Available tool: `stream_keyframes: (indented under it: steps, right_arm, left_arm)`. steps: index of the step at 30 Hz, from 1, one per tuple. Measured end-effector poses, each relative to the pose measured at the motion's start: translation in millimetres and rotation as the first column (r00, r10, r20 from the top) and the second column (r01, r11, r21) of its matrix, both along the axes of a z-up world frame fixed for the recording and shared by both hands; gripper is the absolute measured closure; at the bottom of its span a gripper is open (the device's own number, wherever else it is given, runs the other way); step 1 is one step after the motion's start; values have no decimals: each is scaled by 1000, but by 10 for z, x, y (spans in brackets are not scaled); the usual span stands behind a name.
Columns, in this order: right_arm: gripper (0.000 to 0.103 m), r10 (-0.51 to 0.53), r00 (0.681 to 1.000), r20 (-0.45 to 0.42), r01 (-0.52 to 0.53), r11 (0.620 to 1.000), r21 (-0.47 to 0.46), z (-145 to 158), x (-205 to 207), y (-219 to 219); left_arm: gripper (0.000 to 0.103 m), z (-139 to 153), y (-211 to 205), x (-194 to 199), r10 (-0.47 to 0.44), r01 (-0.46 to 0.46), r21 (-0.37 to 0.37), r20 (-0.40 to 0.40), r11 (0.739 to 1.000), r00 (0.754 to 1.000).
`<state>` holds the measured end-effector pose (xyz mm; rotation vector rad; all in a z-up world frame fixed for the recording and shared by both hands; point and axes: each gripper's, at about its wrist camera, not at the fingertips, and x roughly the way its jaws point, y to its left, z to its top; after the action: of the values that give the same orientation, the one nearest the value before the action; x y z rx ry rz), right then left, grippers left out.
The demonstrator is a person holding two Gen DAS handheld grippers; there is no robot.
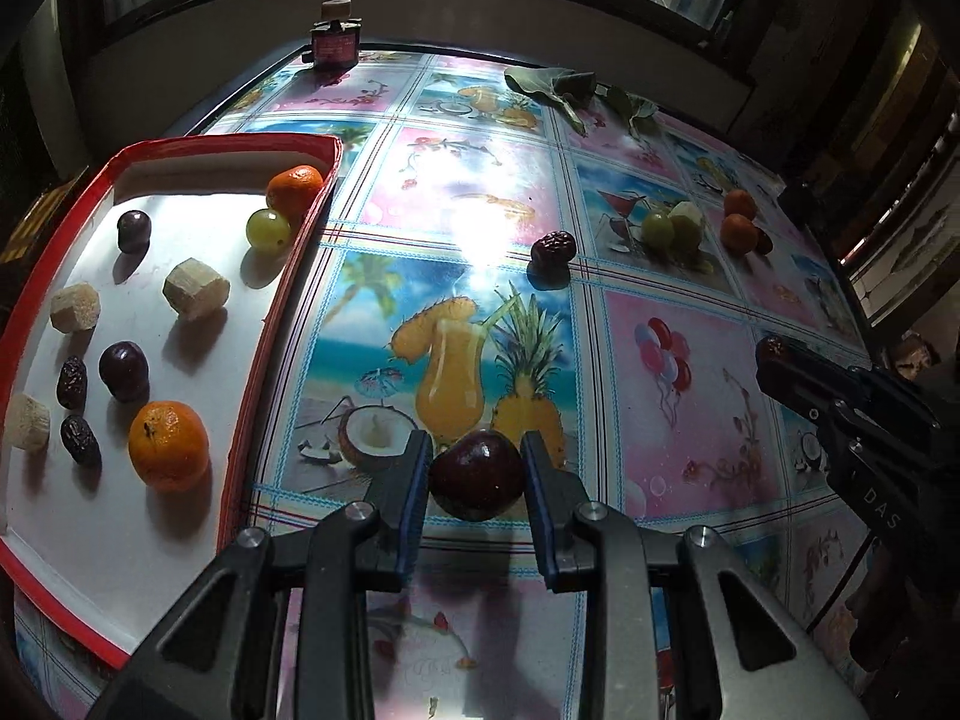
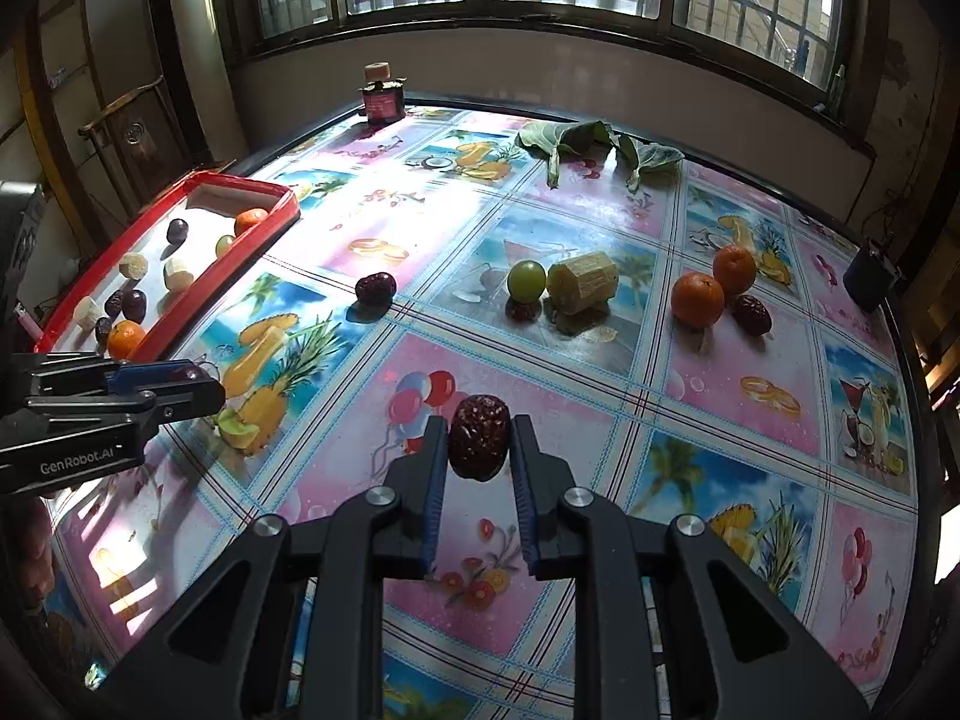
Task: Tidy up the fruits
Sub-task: 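Carry the date and plum into the red tray and open both tools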
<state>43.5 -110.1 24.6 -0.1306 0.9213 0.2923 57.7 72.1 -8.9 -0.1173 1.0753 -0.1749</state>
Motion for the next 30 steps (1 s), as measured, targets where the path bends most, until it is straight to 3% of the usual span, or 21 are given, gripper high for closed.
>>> stream_keyframes:
  steps: [13,22,30]
  right_arm:
    - [81,22,999,-47,-21,1000,21,-104,-566,253]
    - [80,88,996,-30,-87,996,24,-4,-566,744]
    - [80,176,984,3,-176,984,40,154,-456,1339]
  left_arm:
    - [74,130,147,-550,20,-20,-29,11,999,1000]
    - [73,287,409,-732,34,-33,-67,22,997,999]
    - [73,446,929,-710,130,-127,-54,56,990,990]
